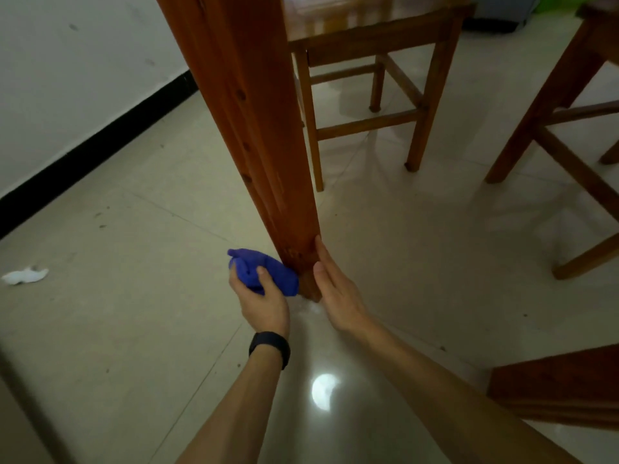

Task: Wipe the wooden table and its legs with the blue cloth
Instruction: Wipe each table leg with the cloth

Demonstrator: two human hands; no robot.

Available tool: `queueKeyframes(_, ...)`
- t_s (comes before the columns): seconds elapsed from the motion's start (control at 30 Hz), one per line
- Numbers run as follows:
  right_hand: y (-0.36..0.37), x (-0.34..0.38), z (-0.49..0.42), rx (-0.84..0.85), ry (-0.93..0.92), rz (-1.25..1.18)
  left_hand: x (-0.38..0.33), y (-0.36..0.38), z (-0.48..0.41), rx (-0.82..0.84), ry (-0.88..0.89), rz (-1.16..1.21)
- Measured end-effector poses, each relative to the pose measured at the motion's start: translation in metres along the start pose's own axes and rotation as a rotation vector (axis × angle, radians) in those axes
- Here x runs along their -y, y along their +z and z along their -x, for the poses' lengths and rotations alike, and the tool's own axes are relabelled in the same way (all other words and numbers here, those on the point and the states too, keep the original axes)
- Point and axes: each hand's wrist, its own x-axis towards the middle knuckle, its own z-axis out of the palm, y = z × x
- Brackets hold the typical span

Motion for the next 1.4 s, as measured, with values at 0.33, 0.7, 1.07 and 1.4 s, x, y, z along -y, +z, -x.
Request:
queueKeyframes(0.33, -0.014, 0.003, 0.002, 0.092, 0.079, 0.067, 0.055, -0.018, 0.004, 0.366, -0.373, -0.449)
queueKeyframes(0.7, -0.005, -0.007, -0.004, 0.039, 0.133, -0.096, 0.049, 0.007, 0.005, 0.837, -0.3, -0.722)
queueKeyframes(1.07, -0.003, -0.006, 0.011, 0.273, 0.41, 0.017, -0.012, -0.06, -0.015, 1.042, -0.808, -0.248)
queueKeyframes(1.4, 0.081, 0.133, 0.009, 0.038, 0.513, -0.562, -0.162, -0.157, -0.067, 0.888, -0.637, -0.091)
